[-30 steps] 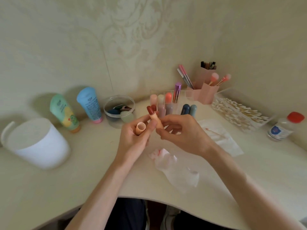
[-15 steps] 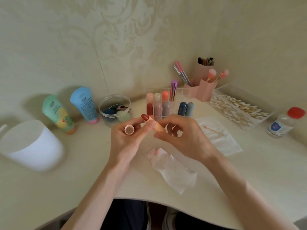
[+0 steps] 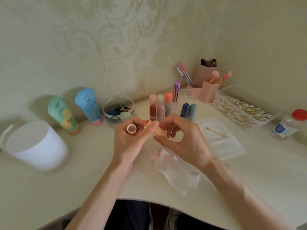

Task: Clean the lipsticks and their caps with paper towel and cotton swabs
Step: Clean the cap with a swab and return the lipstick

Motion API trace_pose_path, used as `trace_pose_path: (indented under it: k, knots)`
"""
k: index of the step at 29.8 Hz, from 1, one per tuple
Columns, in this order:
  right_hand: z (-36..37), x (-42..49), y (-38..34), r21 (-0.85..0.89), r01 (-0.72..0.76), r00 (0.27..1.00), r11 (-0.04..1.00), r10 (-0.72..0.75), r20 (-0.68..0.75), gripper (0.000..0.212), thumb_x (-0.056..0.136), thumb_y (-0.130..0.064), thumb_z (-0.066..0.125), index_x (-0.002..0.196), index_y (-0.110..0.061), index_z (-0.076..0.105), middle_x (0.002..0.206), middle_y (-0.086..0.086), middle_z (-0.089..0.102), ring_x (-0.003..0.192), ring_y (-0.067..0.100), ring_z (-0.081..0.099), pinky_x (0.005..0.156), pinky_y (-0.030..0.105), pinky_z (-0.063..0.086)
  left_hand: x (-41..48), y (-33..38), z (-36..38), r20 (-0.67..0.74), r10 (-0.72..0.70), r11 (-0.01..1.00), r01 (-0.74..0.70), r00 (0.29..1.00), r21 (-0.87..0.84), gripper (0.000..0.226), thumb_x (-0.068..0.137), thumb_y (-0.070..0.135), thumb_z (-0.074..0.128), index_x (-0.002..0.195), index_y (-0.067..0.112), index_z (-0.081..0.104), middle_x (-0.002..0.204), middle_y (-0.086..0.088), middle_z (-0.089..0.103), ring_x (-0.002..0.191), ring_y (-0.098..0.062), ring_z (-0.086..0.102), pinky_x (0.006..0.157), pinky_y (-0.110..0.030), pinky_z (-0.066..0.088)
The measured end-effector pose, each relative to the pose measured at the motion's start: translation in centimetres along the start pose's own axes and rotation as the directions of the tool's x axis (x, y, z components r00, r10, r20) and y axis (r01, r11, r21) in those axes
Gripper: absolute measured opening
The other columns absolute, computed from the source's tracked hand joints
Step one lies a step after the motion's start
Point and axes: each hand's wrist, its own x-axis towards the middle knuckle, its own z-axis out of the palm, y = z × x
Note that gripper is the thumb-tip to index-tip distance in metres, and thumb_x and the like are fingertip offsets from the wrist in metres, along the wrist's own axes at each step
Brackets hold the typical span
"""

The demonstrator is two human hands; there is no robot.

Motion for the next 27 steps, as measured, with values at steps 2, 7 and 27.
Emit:
trace_pose_path:
  k: [2,7,27]
  knots:
    - [0.3,-0.2,0.0,-0.050,0.026,0.999,0.998,-0.027,-0.022,0.025,0.085,-0.019,0.087,0.100,-0.022,0.067,0.085,-0.013,0.063,0.078,0.021,0.059,0.072,0.033,0.053,0.1,-0.1,0.0,0.006,-0.001,1.000,0.001,1.000,0.013,0.029,0.069,0.039,0.089,0.069,0.020,0.067,0.066,-0.013,0.042,0.057,-0.015,0.032,0.055,-0.022,0.034]
    - [0.2,0.1,0.2,-0.083,0.037,0.990,0.996,-0.047,-0.133,0.022,0.089,-0.017,0.085,0.104,-0.020,0.069,0.094,-0.012,0.068,0.083,0.015,0.064,0.074,0.022,0.052,0.2,-0.5,-0.2,0.109,0.047,0.996,-0.055,0.993,0.074,0.031,0.081,0.049,0.084,0.104,0.031,0.073,0.070,-0.007,0.041,0.065,-0.014,0.039,0.060,-0.026,0.035]
    - [-0.7,0.3,1.5,-0.334,0.190,0.951,0.923,-0.258,-0.172,0.025,0.093,-0.013,0.080,0.118,-0.012,0.078,0.107,-0.002,0.068,0.089,0.009,0.063,0.076,0.031,0.056,0.2,-0.7,-0.1,0.129,0.069,0.996,-0.074,0.989,0.040,0.027,0.089,0.019,0.074,0.113,0.011,0.065,0.092,0.003,0.073,0.078,-0.016,0.070,0.078,-0.023,0.055]
